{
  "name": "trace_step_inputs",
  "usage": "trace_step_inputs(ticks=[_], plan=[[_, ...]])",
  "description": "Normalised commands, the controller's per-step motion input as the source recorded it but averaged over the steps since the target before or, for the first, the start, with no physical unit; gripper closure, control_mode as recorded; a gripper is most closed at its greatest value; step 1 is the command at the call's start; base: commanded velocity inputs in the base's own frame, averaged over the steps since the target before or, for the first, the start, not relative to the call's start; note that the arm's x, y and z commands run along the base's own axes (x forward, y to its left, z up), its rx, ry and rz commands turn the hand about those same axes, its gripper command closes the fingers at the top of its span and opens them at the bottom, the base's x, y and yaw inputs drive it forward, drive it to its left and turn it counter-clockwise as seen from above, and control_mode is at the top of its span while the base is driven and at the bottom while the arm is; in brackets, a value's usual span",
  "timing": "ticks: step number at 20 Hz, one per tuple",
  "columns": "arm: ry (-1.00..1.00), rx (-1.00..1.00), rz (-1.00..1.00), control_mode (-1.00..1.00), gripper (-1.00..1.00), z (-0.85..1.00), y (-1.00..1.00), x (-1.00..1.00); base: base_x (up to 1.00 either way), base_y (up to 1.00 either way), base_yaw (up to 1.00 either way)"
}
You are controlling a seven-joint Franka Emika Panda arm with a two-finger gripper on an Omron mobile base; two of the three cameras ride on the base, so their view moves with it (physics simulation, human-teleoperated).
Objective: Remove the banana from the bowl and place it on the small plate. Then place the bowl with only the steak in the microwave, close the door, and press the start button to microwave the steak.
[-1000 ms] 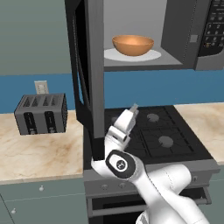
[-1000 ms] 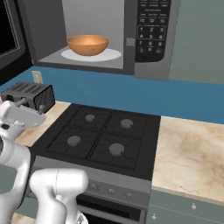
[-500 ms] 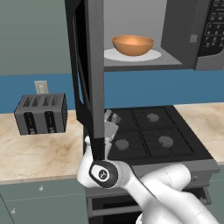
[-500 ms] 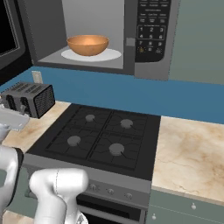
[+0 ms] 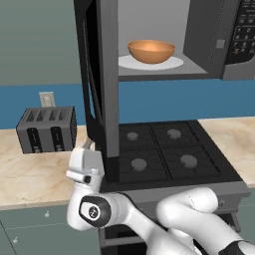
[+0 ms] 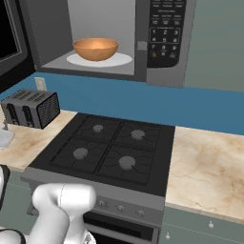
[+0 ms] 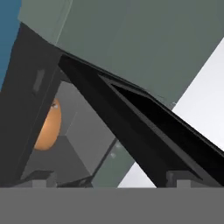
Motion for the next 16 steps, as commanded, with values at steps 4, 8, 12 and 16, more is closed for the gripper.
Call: trace_step_inputs(ticks=[4,8,12,16], plan=[[0.08,-0.01,-0.03,-1.00,-1.00,0.07,0.49,-0.01,0.00,0.00,0.00],[0.02,0.00,-0.11,-1.00,-1.00,0.51,0.44,-0.01,0.00,0.00,0.00],[0.02,0.01,-0.16,-1.00,-1.00,0.55,0.46,0.00,0.00,0.00,0.00],[0.00,0.04,-0.14,-1.00,-1.00,0.44,0.21,0.00,0.00,0.00,0.00]])
